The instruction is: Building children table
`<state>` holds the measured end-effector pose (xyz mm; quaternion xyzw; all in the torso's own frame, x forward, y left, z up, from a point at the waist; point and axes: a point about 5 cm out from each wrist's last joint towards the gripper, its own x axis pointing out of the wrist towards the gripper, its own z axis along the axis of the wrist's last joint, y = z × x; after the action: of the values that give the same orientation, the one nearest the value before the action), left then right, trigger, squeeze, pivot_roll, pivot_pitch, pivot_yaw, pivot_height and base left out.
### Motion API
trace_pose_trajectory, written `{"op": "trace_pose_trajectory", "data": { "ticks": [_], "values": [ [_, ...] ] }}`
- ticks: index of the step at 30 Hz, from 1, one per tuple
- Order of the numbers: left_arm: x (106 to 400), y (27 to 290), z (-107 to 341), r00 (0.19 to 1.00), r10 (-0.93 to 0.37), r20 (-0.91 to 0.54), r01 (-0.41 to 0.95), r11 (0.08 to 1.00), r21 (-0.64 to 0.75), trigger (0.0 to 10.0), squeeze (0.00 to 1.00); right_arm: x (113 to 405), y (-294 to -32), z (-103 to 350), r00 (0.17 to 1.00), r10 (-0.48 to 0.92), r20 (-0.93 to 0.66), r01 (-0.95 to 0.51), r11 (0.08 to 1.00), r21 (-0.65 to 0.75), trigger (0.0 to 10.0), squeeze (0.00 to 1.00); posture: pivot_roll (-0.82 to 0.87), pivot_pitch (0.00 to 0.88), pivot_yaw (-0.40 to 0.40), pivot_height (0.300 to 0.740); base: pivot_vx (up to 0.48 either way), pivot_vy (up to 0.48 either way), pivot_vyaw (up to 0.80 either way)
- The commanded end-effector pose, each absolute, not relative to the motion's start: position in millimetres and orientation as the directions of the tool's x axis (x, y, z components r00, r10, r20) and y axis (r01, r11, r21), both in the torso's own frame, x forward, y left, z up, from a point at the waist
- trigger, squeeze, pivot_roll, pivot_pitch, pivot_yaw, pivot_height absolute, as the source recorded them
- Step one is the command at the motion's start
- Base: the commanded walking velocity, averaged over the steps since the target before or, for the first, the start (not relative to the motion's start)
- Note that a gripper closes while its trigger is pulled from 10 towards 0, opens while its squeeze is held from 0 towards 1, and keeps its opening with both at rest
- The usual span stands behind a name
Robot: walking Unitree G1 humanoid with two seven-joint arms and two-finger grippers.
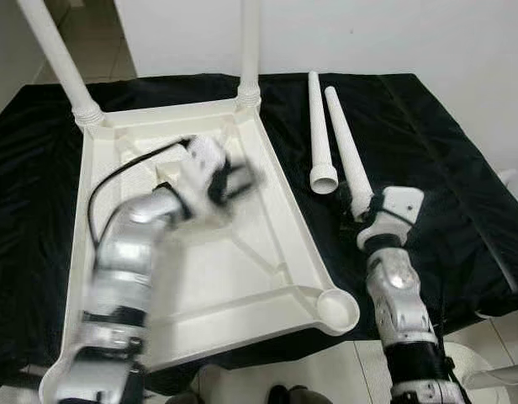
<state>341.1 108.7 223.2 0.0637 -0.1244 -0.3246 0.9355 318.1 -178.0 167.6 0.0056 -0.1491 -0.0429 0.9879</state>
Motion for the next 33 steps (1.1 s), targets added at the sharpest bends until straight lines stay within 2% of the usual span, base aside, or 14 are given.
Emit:
{"op": "trace_pose_trajectory", "data": {
  "ticks": [1,12,23,24,25,26,33],
  "values": [
    [332,106,212,0.776,-0.605,0.178,0.591,0.796,0.131,10.0,0.00,318,-189,165,0.953,-0.115,0.280,0.107,0.993,0.042,10.0,1.00,-0.01,0.086,-0.003,0.740,0.000,0.000,0.00],
    [309,76,200,0.705,-0.690,0.164,0.682,0.723,0.108,10.0,0.00,325,-196,162,0.965,-0.082,0.249,0.072,0.996,0.049,10.0,1.00,0.00,0.114,-0.010,0.740,0.000,0.000,0.00],
    [299,67,196,0.719,-0.683,0.129,0.676,0.730,0.100,10.0,0.00,336,-199,153,0.978,-0.074,0.196,0.064,0.996,0.057,10.0,1.00,0.02,0.146,-0.017,0.740,0.000,0.000,0.00],
    [299,66,196,0.719,-0.684,0.126,0.677,0.729,0.095,10.0,0.00,338,-199,152,0.982,-0.070,0.177,0.060,0.996,0.059,10.0,0.90,0.02,0.154,-0.018,0.740,0.000,0.000,0.00],
    [299,66,196,0.719,-0.684,0.126,0.677,0.729,0.095,10.0,0.00,338,-199,152,0.982,-0.070,0.177,0.060,0.996,0.059,10.0,0.90,0.02,0.154,-0.018,0.740,0.000,0.000,0.00],
    [299,65,196,0.720,-0.683,0.127,0.676,0.730,0.096,10.0,0.00,341,-200,151,0.985,-0.060,0.164,0.051,0.997,0.056,10.0,0.00,0.02,0.163,-0.018,0.740,0.000,0.000,0.00],
    [297,59,197,0.726,-0.677,0.124,0.671,0.736,0.091,10.0,0.00,355,-202,146,0.997,0.005,0.081,-0.009,0.999,0.052,10.0,0.00,0.02,0.186,-0.012,0.740,0.000,0.000,0.00]
  ]
}}
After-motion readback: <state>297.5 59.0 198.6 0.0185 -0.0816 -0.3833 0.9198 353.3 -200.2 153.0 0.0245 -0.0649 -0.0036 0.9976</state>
